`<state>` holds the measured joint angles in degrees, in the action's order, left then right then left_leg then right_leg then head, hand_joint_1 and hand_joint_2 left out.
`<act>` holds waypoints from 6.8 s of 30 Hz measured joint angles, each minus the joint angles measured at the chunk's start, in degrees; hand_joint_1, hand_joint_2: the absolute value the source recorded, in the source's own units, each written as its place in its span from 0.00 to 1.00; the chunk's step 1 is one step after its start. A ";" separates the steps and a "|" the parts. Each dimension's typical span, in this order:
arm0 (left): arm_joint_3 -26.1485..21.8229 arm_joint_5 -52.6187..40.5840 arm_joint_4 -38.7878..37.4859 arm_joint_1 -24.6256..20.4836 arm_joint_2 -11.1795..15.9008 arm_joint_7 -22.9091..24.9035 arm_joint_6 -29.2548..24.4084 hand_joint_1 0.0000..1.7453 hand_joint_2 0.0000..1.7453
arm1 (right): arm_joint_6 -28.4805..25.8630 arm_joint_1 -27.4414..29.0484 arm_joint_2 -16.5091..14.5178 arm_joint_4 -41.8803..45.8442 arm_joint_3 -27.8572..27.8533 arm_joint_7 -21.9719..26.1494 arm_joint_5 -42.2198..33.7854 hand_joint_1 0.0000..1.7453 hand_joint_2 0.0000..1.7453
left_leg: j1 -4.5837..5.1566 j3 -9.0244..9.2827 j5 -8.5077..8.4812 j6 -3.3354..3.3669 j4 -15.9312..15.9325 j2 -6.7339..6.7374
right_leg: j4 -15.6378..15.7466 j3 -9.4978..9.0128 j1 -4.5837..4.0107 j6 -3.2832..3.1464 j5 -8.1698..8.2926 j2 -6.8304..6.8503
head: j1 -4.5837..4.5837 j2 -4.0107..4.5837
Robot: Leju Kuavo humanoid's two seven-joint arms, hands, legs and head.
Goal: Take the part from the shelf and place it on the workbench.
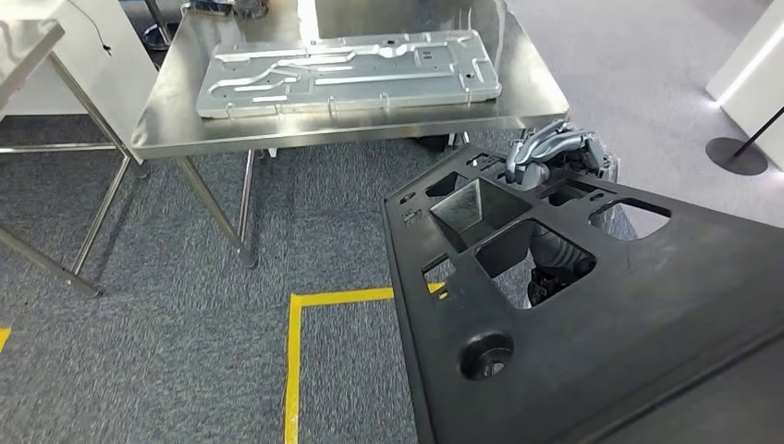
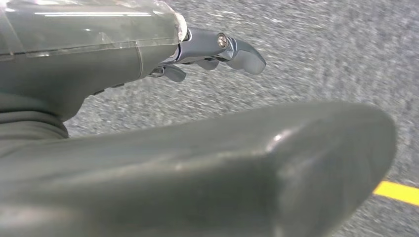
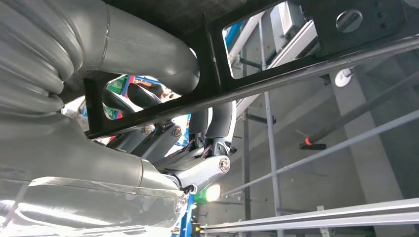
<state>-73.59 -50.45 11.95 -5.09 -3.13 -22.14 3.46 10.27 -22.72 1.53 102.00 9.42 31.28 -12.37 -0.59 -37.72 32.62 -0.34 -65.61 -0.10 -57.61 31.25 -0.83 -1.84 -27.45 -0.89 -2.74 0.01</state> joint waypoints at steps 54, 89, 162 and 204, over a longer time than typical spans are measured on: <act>-0.15 1.10 -0.01 -0.21 -0.78 -0.25 0.03 0.00 0.00 | -0.19 -2.19 -0.16 -1.90 1.48 -1.98 1.02 1.00 1.00 | -0.09 6.74 -2.76 -0.50 2.64 -0.16 | 0.39 1.71 1.21 1.01 1.69 0.89 | 0.01 -0.01; -0.40 1.14 -0.01 -0.12 -0.85 -0.27 -0.34 0.00 0.00 | -0.95 -1.91 0.55 -1.63 1.25 -1.27 1.97 1.00 1.00 | 0.15 0.51 4.03 -0.93 -8.05 -0.27 | -0.44 2.32 1.01 0.34 1.98 0.39 | 0.03 -0.01; 2.18 -3.08 -0.01 -2.23 -0.81 -5.73 -0.19 0.00 1.00 | -42.51 -30.45 -9.16 -81.29 13.15 -19.70 88.33 0.00 0.00 | -0.60 2.45 -8.92 1.04 7.41 0.09 | -8.05 6.58 1.21 3.35 -2.04 0.34 | 0.05 -0.01; 4.32 -3.19 -0.01 -3.67 -2.22 -3.64 0.61 0.00 0.00 | 0.38 -39.37 -9.57 -81.61 14.28 -26.09 76.04 0.00 0.00 | -0.44 3.49 -8.33 -0.35 7.86 -0.29 | -0.12 3.03 0.78 1.72 2.76 0.56 | 0.04 -0.01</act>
<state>-69.28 -53.64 11.93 -8.75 -5.34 -25.79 4.07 10.65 -62.09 -8.04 20.39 23.70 5.18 63.67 -1.03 -34.24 24.29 -0.69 -57.75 -0.39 -57.73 34.27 -0.05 -0.11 -24.68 -0.33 -2.69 0.00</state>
